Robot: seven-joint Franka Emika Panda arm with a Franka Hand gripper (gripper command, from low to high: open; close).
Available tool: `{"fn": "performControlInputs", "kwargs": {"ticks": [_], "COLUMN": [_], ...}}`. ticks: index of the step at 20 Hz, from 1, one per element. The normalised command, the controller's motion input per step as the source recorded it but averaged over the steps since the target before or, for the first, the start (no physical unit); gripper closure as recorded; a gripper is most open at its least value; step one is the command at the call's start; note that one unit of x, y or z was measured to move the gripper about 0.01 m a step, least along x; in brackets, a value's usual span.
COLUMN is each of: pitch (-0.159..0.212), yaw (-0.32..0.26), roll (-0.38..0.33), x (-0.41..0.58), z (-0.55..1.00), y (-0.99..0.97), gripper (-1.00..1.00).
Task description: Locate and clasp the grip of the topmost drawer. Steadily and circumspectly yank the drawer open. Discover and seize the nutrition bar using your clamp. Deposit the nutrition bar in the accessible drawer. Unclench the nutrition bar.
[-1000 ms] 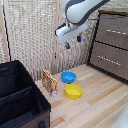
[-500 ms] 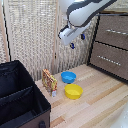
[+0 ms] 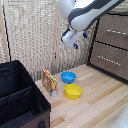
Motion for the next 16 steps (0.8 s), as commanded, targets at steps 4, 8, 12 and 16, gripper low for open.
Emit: {"fn": "performControlInputs", "kwargs": {"ticks": [4, 8, 12, 16], "pitch": [0.000, 0.000, 0.002, 0.003], "yaw": [0.090, 0.089, 0.081, 0.065], "roll": [-0.371, -0.373, -0.375, -0.371], "x": [0.089, 0.104, 0.159, 0.248], "z": [0.02, 0.01, 0.00, 0.07], "y": [-0.03, -0.02, 0.00, 0.00], "gripper": [-1.00, -1.00, -1.00, -1.00]}}
